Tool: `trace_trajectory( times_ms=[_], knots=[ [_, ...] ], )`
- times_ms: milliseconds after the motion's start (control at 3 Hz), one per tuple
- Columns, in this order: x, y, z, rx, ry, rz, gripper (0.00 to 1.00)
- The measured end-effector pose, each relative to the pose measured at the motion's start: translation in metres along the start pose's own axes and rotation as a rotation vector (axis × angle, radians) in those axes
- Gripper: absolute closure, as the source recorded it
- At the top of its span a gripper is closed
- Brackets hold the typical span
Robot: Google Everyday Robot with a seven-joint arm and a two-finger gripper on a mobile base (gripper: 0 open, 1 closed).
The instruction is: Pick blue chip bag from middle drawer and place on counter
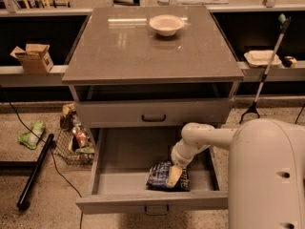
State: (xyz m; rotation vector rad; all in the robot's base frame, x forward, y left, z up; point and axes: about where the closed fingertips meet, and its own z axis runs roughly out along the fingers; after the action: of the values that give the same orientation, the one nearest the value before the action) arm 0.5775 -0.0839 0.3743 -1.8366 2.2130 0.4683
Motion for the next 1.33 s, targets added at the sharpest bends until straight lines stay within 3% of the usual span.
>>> trace_trajectory(
  times_ms=[333,667,1333],
  knots=[
    [0.0013,0.0043,0.0098,-0.015,0.012,-0.002,0.0],
    [0.0013,0.0044,0.0101,-0.015,0.012,-0.002,0.18],
    [0.0046,0.0118,0.0146,-0.013,0.011,-0.003,0.64]
  ],
)
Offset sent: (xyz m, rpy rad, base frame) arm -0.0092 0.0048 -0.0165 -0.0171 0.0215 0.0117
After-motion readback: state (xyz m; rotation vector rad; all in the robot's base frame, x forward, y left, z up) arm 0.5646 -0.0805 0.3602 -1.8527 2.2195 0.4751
